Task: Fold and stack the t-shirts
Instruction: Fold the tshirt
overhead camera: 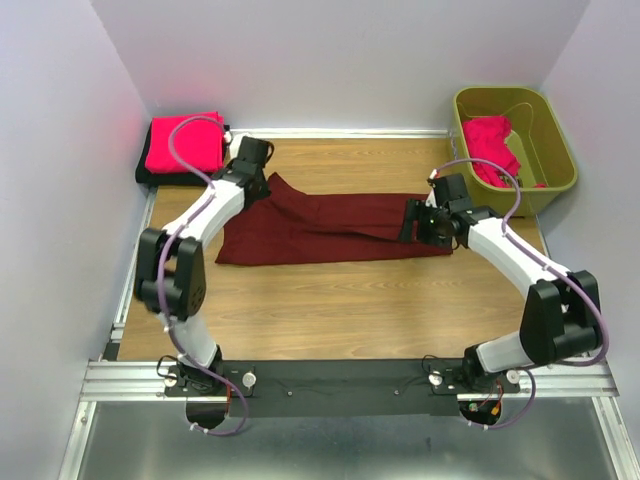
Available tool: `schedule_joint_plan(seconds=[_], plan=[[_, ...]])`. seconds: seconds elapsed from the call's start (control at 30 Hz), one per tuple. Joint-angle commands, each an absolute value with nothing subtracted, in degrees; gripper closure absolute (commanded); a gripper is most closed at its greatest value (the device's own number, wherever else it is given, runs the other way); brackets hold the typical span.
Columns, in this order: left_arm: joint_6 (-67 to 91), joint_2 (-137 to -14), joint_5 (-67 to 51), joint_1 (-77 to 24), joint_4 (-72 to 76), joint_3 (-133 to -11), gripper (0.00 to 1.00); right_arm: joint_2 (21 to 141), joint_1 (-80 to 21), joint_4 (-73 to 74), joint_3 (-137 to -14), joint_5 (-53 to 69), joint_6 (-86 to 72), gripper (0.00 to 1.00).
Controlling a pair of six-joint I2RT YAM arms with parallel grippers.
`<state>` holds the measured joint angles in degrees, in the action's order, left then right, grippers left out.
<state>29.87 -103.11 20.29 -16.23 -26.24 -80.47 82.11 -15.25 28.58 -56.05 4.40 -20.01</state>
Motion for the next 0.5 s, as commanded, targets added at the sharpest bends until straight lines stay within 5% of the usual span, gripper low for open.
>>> schedule_joint_plan(seconds=[0.0, 0.23, 0.47], plan=[[32.86, -94.76, 17.23, -14.95, -25.32, -70.1, 0.68, 85.24, -17.4, 26.19, -59.14, 9.05, -19.51, 0.19], [33.93, -88.51, 12.93, -10.3, -19.26, -53.8, 0.81, 90.69, -24.86, 21.81, -61.34, 9.15, -21.44, 0.28], [33.31, -90.7, 10.64, -5.1, -16.26, -48.69, 0.82, 95.71, -28.56, 17.58, -63.72, 10.55, -23.38, 0.39]])
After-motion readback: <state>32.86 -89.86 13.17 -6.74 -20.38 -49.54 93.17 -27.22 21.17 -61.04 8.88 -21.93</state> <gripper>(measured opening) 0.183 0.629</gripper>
